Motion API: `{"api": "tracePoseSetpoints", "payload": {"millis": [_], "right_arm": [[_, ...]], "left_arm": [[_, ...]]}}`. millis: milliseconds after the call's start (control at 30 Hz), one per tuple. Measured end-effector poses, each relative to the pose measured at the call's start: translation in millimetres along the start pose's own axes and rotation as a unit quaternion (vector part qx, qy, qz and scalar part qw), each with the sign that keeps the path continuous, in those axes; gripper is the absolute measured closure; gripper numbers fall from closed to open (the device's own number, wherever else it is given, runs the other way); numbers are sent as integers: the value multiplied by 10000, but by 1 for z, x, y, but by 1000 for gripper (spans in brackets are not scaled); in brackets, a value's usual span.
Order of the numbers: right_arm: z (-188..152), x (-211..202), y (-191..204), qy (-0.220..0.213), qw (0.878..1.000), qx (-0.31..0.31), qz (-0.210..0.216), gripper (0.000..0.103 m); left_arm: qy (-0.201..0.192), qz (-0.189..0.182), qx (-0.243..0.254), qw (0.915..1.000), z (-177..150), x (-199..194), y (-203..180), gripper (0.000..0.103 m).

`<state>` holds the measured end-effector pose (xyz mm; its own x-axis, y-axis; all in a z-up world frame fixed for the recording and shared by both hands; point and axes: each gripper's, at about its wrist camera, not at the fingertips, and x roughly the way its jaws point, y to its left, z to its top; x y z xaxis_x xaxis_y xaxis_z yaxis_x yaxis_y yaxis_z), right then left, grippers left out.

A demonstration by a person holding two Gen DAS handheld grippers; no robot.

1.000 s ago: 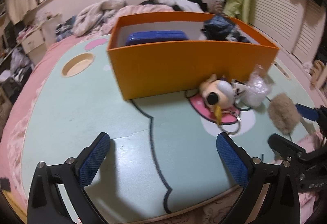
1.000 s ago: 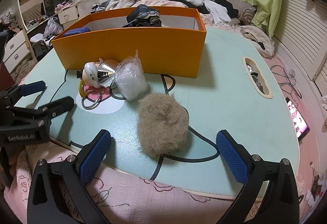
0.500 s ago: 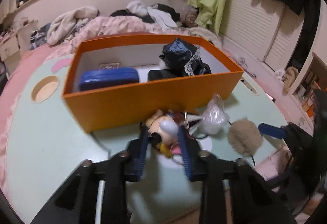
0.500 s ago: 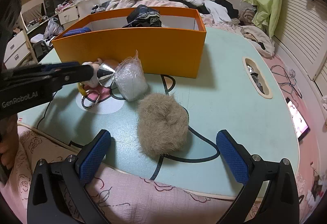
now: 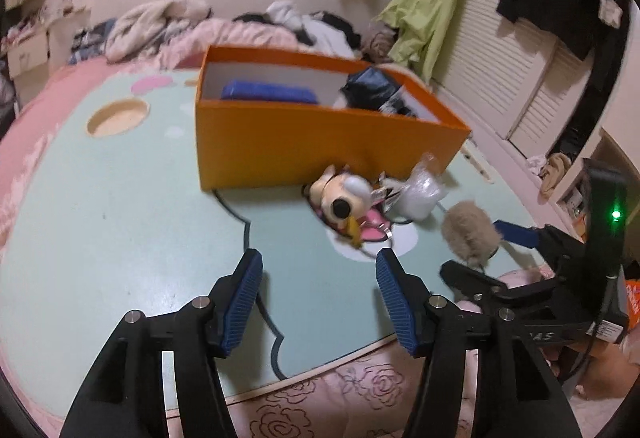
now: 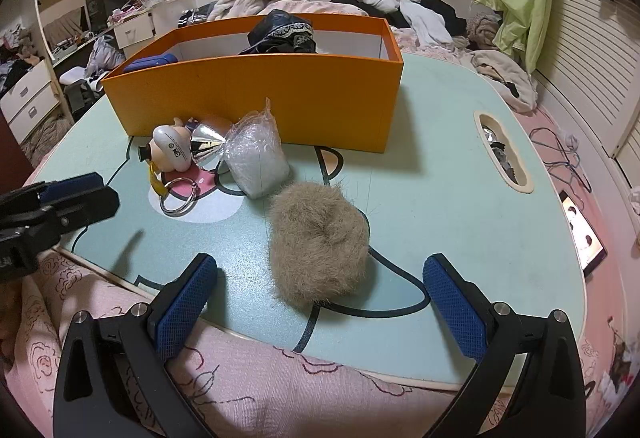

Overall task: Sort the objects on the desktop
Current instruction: 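Grasp the white toy figure keychain with the left gripper and pull it closer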

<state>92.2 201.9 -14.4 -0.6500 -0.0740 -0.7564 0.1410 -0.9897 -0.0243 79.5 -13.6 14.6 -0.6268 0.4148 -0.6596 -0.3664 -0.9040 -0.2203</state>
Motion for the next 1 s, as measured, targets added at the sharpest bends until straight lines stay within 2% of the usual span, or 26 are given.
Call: {"api": "tracePoseSetpoints", "payload": {"millis": [33,100,233,267,333,367,400,500,667,700,733,767,800,900,1000], "right_arm": [[0,0,0,0,10000,-2,-1,1],[0,0,-1,-1,10000,-4,-3,1],[-1,1,-3,1,10000,-6,-2,1],[0,0,-1,2,10000,-4,-2,1],[0,0,-1,2,10000,-5,-2,1],[0,1,-2,2,10000,-5,-2,1],[-1,1,-3,3,10000,-4,-1,1],[0,0,-1,-6,10000,-7,-2,1],[0,1,-2,2,10000,-3,0,1],[0,0,-2,0,10000,-5,-2,1],[0,0,-2,-1,10000,-6,-3,1],[0,1,-3,0,10000,-5,-3,1],[0,1,-2,2,10000,-5,-1,1],[-2,-1,0,2,10000,-20,-19,1],[-2,-1,1,0,10000,-17,-17,1]], "left_arm": [[-59,34,74,9999,2,-2,-3,41],[-112,136,201,9996,8,-1,-10,31],[-86,129,478,9987,30,16,-23,31],[70,246,547,9982,36,27,-26,33],[408,454,506,9969,41,46,-23,54],[547,375,420,9969,41,53,-20,65],[573,307,369,9972,40,55,-17,69],[417,223,304,9984,32,44,-14,69],[19,635,507,9967,7,6,-17,69],[5,637,486,9968,3,5,-16,61],[62,614,419,9972,-2,6,-12,47],[269,575,299,9975,-3,15,-6,16],[227,630,323,9972,-1,18,-5,2],[362,773,395,9956,1,26,-8,1],[442,1092,675,9907,-3,32,-19,0]]}}
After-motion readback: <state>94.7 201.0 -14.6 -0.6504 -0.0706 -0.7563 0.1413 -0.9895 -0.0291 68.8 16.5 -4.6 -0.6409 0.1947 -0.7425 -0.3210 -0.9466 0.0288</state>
